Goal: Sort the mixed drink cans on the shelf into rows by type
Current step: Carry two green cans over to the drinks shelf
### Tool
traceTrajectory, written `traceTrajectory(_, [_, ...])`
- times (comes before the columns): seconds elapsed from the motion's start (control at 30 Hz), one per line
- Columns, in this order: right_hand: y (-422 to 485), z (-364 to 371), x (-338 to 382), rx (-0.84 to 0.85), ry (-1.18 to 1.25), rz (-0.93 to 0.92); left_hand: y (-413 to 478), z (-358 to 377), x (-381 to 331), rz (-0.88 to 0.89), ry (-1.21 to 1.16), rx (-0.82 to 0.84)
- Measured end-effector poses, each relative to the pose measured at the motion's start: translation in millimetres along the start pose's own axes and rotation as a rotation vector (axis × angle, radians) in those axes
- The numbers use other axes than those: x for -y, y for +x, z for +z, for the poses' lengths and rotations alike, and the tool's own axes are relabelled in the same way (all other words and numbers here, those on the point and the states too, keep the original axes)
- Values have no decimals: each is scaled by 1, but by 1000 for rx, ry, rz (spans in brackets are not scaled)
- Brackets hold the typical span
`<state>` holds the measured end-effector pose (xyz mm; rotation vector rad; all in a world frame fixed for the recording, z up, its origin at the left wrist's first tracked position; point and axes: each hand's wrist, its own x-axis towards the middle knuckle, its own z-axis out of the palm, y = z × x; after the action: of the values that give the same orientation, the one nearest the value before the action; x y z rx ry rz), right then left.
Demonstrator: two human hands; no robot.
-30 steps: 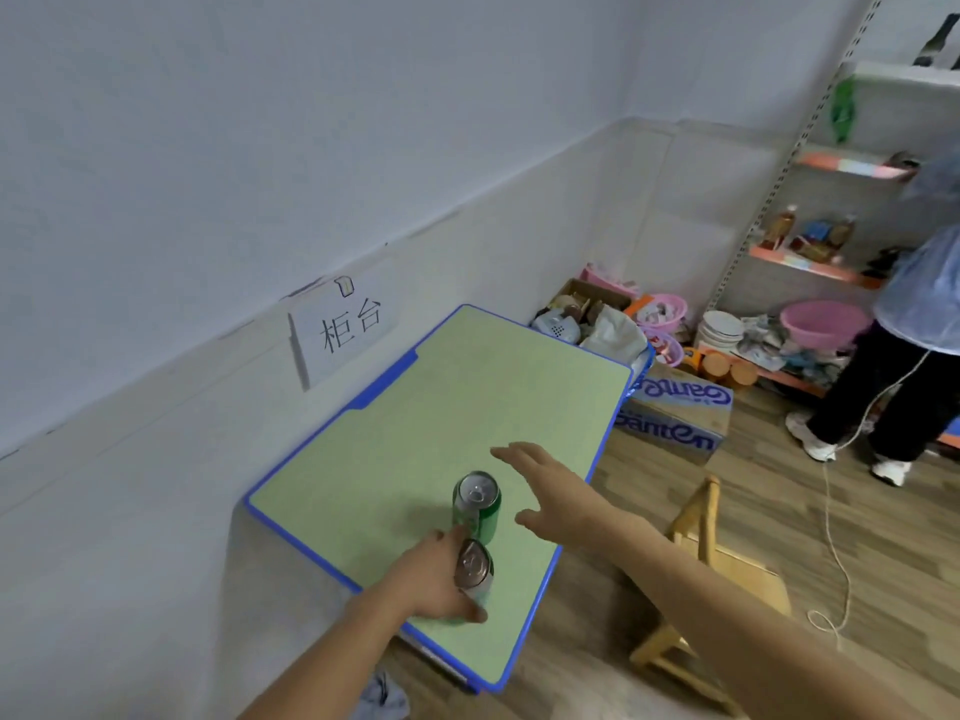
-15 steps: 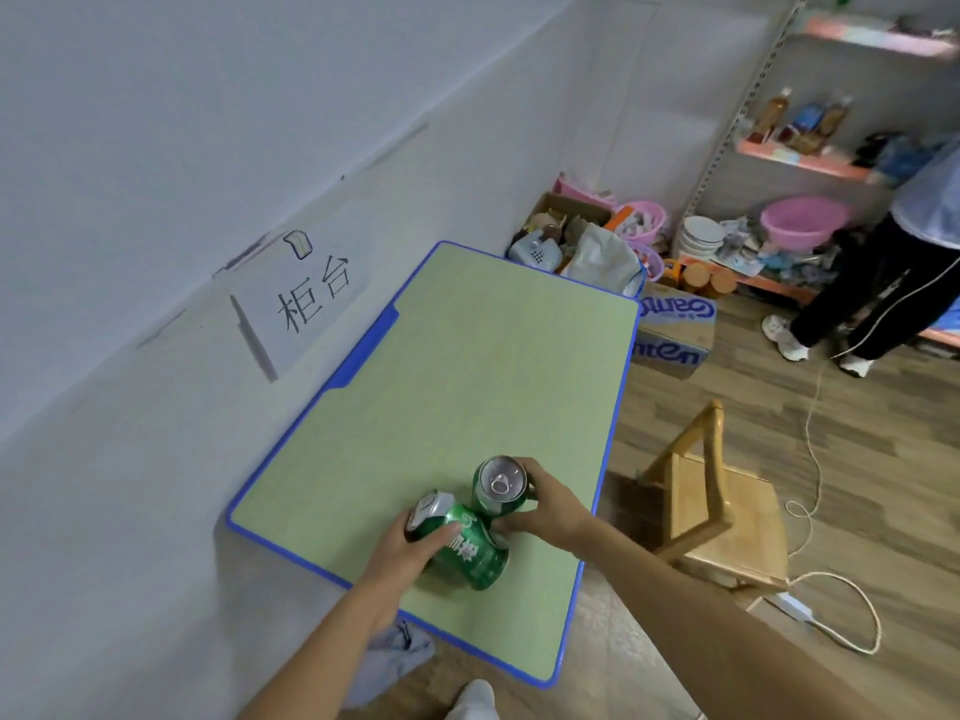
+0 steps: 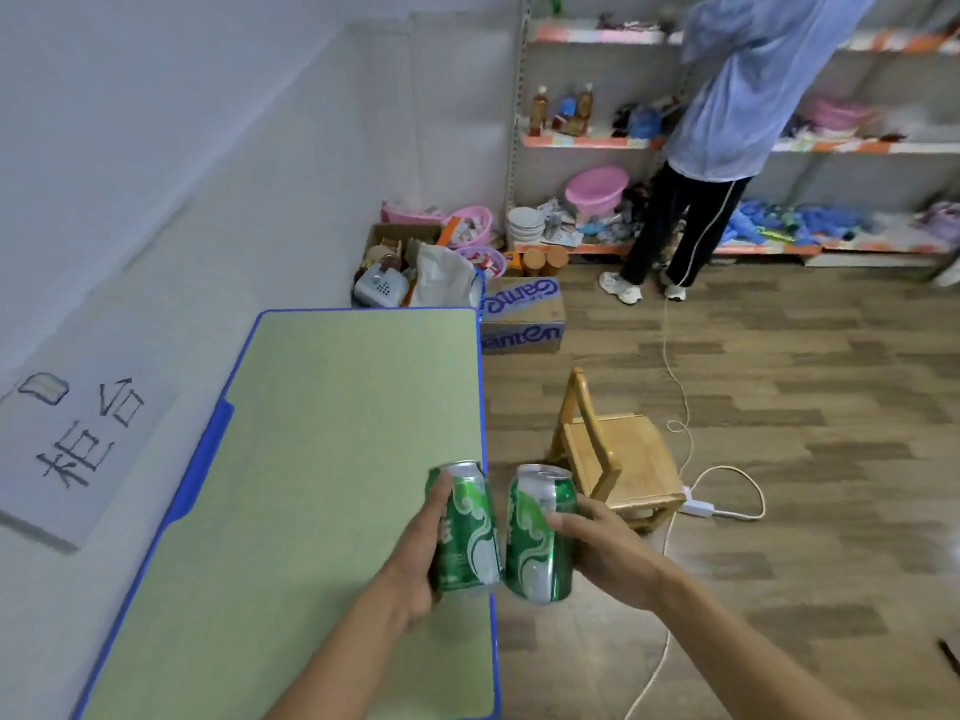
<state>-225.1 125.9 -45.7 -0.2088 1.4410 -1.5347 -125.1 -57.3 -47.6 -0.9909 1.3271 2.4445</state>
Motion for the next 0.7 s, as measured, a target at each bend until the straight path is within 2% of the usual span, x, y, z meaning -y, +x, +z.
traceTrajectory(0.07, [-30,-24,7,-49,79,-71,4,43,-7,-4,93,146])
traceTrajectory(0.27, [-157,-97,11,-272,286,-284,-6,197,11,39,353,449])
traceTrajectory(0.47, [-306,-156,-29,-511,467,-480,-45,340,87,-55,546,691])
traceTrajectory(0.7, [-442,-187,-93,-910,677,-658,-102,471,184,-137,731,900])
